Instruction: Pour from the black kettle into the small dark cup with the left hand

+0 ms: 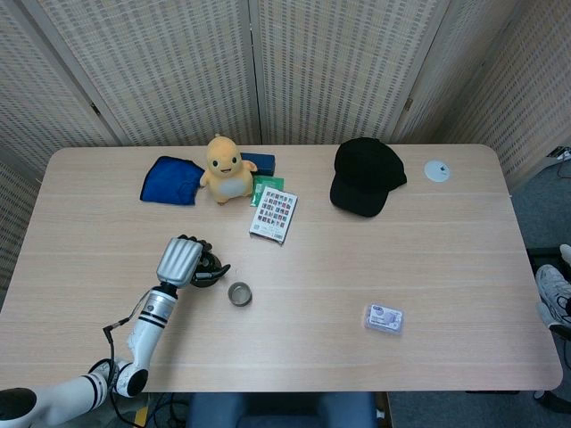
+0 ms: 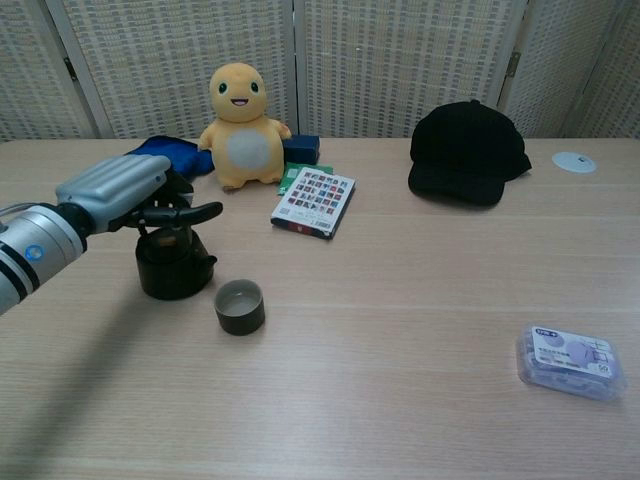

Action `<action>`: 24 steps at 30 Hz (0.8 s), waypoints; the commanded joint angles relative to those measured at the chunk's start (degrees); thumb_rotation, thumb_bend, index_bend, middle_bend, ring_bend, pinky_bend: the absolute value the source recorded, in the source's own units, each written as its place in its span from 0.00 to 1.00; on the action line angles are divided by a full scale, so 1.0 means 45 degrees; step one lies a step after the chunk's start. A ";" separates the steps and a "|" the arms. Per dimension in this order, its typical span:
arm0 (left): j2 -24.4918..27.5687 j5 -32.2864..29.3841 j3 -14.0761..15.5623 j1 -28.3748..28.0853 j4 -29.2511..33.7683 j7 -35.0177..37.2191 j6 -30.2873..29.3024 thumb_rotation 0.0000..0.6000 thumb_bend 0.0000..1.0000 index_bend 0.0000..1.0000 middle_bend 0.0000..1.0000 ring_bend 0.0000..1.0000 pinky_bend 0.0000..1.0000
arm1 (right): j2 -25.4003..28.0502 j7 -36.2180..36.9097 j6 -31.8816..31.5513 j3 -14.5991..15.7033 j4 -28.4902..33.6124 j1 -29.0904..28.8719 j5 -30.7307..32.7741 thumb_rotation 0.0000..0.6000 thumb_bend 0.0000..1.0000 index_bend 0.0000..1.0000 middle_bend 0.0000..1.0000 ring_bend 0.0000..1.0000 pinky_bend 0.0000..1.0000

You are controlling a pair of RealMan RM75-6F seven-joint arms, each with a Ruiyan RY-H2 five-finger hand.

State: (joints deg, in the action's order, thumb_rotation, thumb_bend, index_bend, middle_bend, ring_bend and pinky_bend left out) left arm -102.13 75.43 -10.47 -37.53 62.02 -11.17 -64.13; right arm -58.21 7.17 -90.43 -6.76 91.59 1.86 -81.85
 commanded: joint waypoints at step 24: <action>0.2218 -0.0836 -0.0255 0.1205 0.3265 -0.0605 -0.1030 0.08 0.16 0.26 0.04 0.01 0.05 | 0.0132 0.0074 0.0348 0.0048 0.0023 -0.0211 -0.0190 1.00 0.24 0.10 0.20 0.14 0.17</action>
State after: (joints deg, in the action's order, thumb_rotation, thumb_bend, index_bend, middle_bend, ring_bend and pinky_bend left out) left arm -93.75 73.06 -11.30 -33.32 74.90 -12.81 -68.15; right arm -57.75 7.42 -89.17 -6.65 91.74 1.07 -82.63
